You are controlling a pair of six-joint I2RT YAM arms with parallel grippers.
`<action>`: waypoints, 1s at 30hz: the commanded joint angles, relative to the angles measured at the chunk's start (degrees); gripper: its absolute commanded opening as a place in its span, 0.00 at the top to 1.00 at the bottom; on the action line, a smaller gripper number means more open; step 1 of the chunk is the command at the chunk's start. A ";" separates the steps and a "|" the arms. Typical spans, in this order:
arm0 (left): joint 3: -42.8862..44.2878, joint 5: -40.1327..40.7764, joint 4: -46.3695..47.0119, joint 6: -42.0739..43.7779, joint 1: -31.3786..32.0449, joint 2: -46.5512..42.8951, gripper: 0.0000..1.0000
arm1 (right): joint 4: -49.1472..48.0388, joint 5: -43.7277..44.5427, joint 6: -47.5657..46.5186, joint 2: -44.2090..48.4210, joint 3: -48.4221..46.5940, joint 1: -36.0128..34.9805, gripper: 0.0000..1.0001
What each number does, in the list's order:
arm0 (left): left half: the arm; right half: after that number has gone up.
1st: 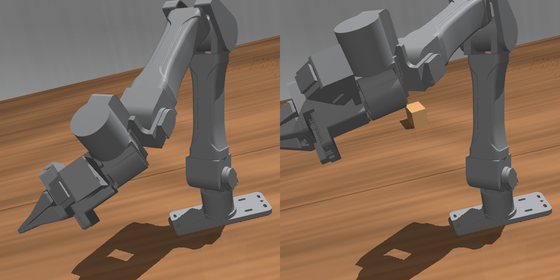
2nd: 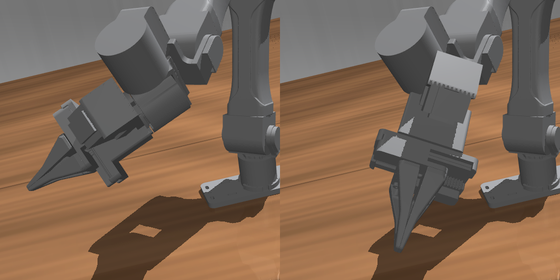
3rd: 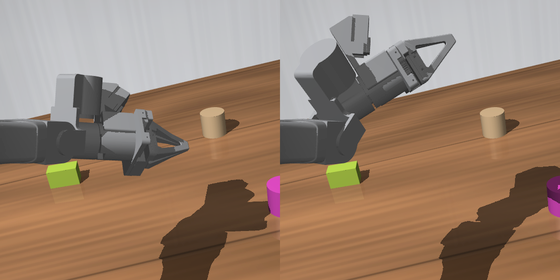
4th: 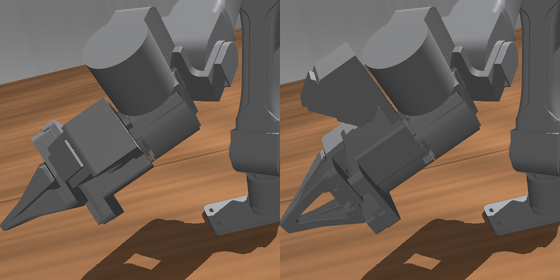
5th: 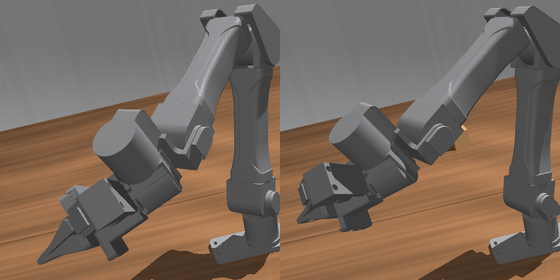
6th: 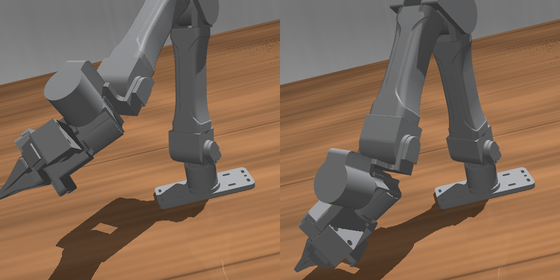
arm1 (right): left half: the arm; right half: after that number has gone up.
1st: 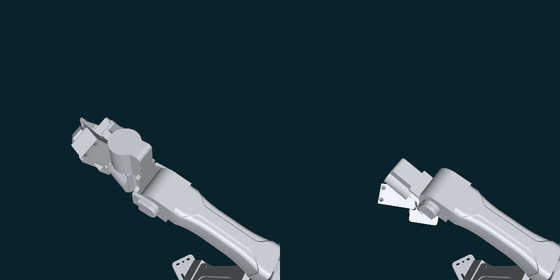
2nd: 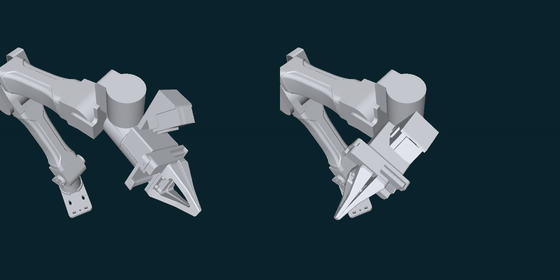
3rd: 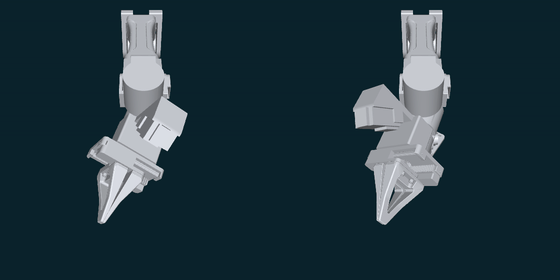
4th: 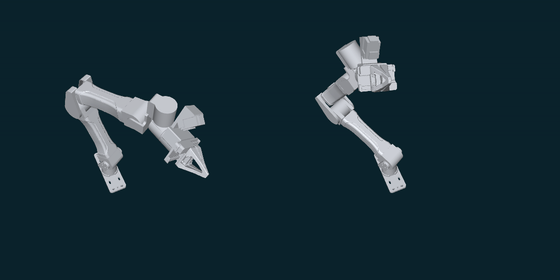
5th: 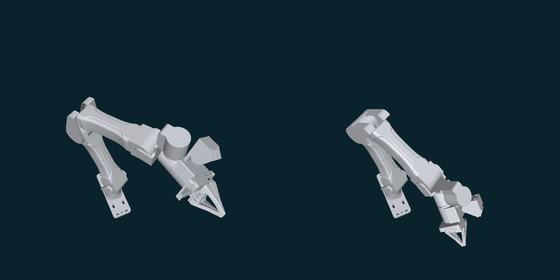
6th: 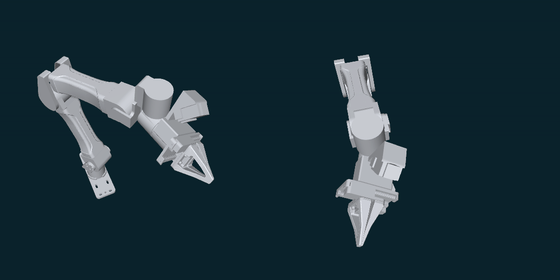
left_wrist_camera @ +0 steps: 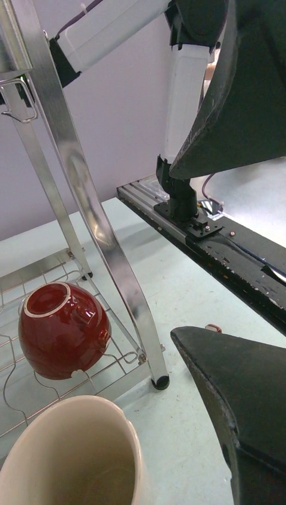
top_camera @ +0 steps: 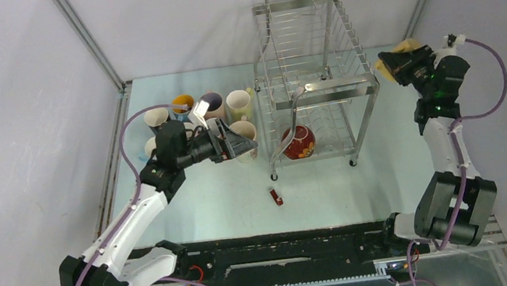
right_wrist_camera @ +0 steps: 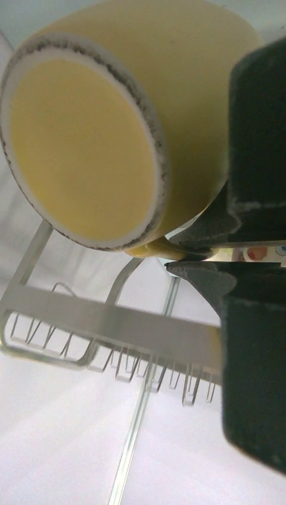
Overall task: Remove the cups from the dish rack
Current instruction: Unload the cup from the dish rack, then place the cup at the center of the board.
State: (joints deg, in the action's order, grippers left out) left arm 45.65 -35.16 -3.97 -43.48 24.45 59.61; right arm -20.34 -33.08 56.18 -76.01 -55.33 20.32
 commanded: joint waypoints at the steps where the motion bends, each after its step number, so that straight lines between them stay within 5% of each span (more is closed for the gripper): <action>1: 2.96 -1.14 1.77 0.52 0.43 -1.69 0.00 | -0.85 1.39 -1.69 5.57 -7.07 1.66 1.00; 19: 8.88 -0.80 1.79 -1.35 0.34 -3.26 0.00 | 5.38 -0.66 -0.65 10.77 -21.02 1.84 1.00; 30: 18.98 -1.76 3.44 -10.71 -0.87 -3.42 0.00 | 8.50 -2.32 -2.36 11.26 -30.43 -8.52 1.00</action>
State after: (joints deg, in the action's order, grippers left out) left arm 58.59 -35.27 -3.66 -48.31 24.34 56.88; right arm -7.79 -34.11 55.51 -67.37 -80.66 15.94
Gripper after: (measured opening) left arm 0.996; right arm 0.113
